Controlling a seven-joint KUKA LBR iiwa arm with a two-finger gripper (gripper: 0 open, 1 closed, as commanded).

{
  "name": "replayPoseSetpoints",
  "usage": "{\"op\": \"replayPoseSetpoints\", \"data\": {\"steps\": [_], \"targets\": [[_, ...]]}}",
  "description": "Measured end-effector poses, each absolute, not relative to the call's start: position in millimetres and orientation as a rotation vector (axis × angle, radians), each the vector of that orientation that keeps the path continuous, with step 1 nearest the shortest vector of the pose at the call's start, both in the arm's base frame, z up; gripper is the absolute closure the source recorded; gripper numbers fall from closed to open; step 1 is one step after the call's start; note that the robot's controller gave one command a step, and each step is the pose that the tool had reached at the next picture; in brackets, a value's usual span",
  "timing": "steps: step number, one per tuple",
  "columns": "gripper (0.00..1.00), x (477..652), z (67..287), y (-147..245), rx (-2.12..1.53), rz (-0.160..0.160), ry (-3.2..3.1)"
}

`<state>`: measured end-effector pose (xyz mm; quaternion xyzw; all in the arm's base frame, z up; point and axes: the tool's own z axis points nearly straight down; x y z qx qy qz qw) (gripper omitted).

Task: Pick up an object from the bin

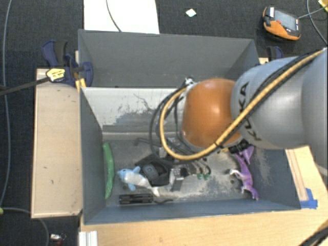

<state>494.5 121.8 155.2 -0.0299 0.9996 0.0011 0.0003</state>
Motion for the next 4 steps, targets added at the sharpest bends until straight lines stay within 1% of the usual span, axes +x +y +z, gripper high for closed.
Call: {"op": "replayPoseSetpoints", "data": {"steps": [1,2,3,4], "targets": [[0.0,500.8,207.9,116.8,-0.159,0.005,3.119],[0.0,483.4,208.3,148.6,-0.085,0.005,3.146],[0.0,476.7,153.5,143.9,-0.189,0.005,3.119],[0.0,485.6,233.2,168.8,-0.729,0.004,3.04]]}}
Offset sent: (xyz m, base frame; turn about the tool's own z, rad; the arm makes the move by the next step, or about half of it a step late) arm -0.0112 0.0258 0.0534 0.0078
